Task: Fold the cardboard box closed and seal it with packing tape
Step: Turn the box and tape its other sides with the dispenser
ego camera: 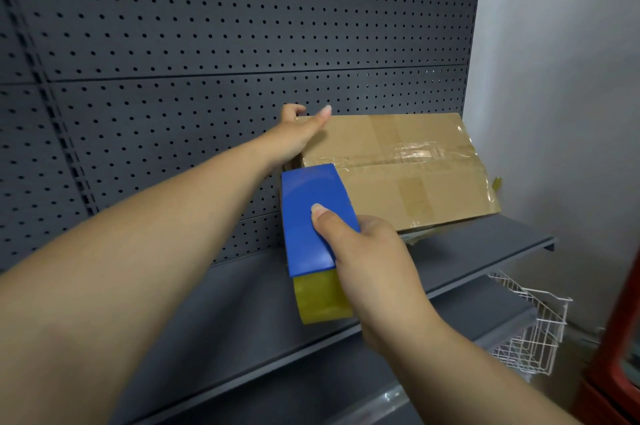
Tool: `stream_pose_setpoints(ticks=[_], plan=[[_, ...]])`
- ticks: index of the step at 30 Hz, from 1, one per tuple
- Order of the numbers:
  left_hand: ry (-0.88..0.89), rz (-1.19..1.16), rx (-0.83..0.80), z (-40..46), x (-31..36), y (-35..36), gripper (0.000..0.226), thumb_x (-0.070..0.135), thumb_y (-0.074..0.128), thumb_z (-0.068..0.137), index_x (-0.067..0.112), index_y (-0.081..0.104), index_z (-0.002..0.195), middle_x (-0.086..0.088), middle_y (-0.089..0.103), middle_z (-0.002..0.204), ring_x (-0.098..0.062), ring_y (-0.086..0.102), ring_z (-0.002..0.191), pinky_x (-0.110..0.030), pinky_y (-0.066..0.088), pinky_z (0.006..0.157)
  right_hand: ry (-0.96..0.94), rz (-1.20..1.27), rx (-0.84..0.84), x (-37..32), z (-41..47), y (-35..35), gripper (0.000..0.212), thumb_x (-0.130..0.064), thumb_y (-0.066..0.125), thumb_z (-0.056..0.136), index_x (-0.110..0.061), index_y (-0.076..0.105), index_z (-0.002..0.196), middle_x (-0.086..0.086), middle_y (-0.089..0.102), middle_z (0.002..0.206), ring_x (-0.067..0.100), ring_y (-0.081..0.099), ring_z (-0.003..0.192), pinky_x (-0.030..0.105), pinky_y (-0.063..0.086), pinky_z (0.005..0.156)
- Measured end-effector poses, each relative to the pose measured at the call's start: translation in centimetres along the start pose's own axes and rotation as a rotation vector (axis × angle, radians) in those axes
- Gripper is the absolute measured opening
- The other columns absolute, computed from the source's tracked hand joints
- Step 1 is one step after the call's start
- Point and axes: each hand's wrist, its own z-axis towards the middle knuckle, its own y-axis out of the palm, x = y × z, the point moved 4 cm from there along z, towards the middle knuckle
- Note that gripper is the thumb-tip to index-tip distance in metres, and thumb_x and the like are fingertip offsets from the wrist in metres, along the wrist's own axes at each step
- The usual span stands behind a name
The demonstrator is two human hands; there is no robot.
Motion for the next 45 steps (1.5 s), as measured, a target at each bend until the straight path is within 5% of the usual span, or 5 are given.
stream_pose_setpoints(ticks=[9, 27, 34, 39, 45], plan=[[-0.005, 0.103, 0.155, 0.1, -0.1, 0.3, 0.047, 0.046, 0.034, 0.095, 0.021, 0.024, 0.134, 0.001, 0.04, 0.063, -0.014, 0.038, 0.051, -0.026, 0.03, 0.047, -0.028, 0.006, 0.001, 1.0, -0.8, -1.0, 0.042, -0.047, 0.056, 0.083, -0.006, 0.062, 0.08, 0.004, 0.065, 0.072, 0.015, 0.056, 0.061, 0.026, 0.042, 0.055], [-0.004, -0.009, 0.324, 1.4, -0.5, 0.2, 0.05, 0.045, 0.044, 0.093, 0.023, 0.029, 0.136, -0.006, 0.034, 0.136, -0.022, 0.042, 0.116, -0.029, 0.035, 0.091, 0.045, -0.027, 0.014, 4.3, -3.9, -1.2, 0.034, -0.05, 0.055, 0.077, -0.017, 0.06, 0.072, -0.005, 0.061, 0.07, 0.0, 0.055, 0.057, 0.01, 0.039, 0.046], [0.139, 0.282, 0.576, 0.3, 1.2, -0.7, 0.045, 0.035, 0.032, 0.101, -0.001, 0.06, 0.105, -0.015, 0.057, 0.105, -0.03, 0.055, 0.101, -0.028, 0.035, 0.074, -0.012, -0.012, 0.023, 3.6, -3.5, -1.1, 0.03, -0.048, 0.057, 0.078, -0.019, 0.06, 0.072, -0.008, 0.061, 0.065, -0.002, 0.056, 0.057, 0.017, 0.045, 0.051], [0.002, -0.049, 0.256, -0.1, 0.8, 1.1, 0.052, 0.038, 0.013, 0.101, 0.018, 0.009, 0.149, -0.004, 0.006, 0.158, -0.022, 0.01, 0.144, -0.041, 0.012, 0.115, -0.032, 0.005, 0.029, 3.1, -3.1, -1.5, 0.032, -0.047, 0.058, 0.079, -0.017, 0.06, 0.07, -0.008, 0.063, 0.066, -0.001, 0.056, 0.057, 0.015, 0.044, 0.049], [0.035, -0.296, 0.199, -0.2, -0.6, 2.5, 0.092, 0.037, 0.06, 0.088, 0.036, -0.01, 0.146, 0.003, -0.019, 0.156, -0.02, 0.002, 0.145, -0.04, 0.012, 0.115, -0.016, -0.027, 0.025, 3.1, -2.9, -1.6, 0.034, -0.051, 0.055, 0.076, -0.018, 0.063, 0.077, -0.006, 0.066, 0.075, 0.003, 0.061, 0.064, 0.016, 0.047, 0.054]])
